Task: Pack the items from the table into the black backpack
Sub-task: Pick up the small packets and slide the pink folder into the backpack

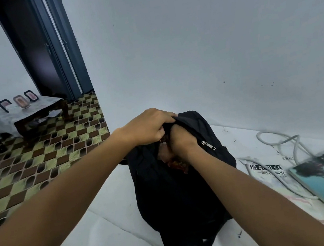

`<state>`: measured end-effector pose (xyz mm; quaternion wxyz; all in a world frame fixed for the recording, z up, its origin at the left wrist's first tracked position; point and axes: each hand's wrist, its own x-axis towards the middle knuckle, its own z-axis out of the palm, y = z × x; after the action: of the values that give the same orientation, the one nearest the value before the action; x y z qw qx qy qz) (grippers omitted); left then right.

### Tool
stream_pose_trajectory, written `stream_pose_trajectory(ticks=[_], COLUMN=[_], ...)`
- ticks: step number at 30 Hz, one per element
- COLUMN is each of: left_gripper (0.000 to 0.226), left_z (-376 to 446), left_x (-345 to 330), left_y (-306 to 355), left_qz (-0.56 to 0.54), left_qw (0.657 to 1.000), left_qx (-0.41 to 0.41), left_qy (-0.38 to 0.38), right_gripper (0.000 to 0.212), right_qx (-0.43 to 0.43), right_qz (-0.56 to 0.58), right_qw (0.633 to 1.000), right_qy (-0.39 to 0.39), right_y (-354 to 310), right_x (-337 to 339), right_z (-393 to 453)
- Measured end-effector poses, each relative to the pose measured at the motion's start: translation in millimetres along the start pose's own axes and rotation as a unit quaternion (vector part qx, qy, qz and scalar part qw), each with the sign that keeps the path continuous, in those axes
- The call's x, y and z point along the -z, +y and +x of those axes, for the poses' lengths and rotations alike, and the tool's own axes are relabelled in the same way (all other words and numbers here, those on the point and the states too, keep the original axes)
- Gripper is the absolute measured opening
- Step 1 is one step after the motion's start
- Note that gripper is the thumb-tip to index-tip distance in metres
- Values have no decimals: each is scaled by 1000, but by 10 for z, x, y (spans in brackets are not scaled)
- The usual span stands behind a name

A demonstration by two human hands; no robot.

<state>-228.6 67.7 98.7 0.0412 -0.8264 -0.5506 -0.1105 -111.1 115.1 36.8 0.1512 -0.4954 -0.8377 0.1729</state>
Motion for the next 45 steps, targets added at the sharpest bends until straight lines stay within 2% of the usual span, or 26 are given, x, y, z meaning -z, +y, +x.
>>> stream_pose_trajectory(ticks=[2,5,7,9,10,12,14,19,21,24,27,29,31,32,33,34,37,39,41,43,45], left_gripper=[54,52,52,51,51,50,49,51,52,53,53,53,51,51,50,50,47,45,42,41,42], left_z=[4,-4,-5,-7,-1,5,10,6,12,-10,-48,-70,-88,-94,-99,-106,-124,-140,-158,-173,-202], left_x=[-27,-45,-58,-64,-67,-68,-78,-89,-86,-84,-63,-63,-83,-96,-108,-131,-201,-259,-309,-352,-427], left_y=[-34,-81,-102,-98,-88,-64,-42,-37,-42,-84,-143,-152,-137,-125,-111,-94,-59,-58,-90,-123,-137], left_qz=[-12,-29,-40,-50,-57,-71,-80,-91,-90,-84,-85,-87,-96,-102,-108,-114,-120,-121,-121,-120,-110], left_qw=[1000,1000,999,999,998,997,996,995,995,996,996,996,995,995,994,993,992,990,989,989,989], left_qx=[10,9,11,8,3,-5,-10,9,19,23,25,16,8,6,2,-3,-22,-26,-15,2,-2], left_qy=[-4,-2,4,9,13,26,32,33,27,20,14,13,18,21,24,26,43,62,82,90,102], right_gripper=[22,28,40,61,71,78,77,60,46,29,31,48,88,104,110,107,74,64,53,26,14], right_qx=[27,42,116,177,177,146,137,140,144,146,131,117,103,101,108,118,141,154,229,345,366], right_qz=[-94,-113,-164,-229,-255,-268,-255,-237,-236,-219,-202,-201,-238,-266,-289,-308,-330,-305,-255,-177,-151], right_qw=[995,992,978,957,950,950,954,961,960,963,965,960,945,938,935,933,932,939,939,920,902], right_qy=[1,38,63,19,-15,-70,-71,-37,-33,-56,-106,-154,-199,-199,-177,-143,-59,-43,-26,63,171], right_y=[-75,-142,-58,63,133,213,251,206,130,51,54,79,136,175,219,270,360,375,352,321,378], right_x=[15,85,57,-33,-109,-215,-235,-231,-235,-143,-48,-49,-106,-145,-176,-204,-237,-267,-254,-148,-16], right_z=[-5,-179,-316,-370,-350,-283,-220,-74,-16,66,147,149,78,20,-39,-92,-171,-207,-293,-451,-586])
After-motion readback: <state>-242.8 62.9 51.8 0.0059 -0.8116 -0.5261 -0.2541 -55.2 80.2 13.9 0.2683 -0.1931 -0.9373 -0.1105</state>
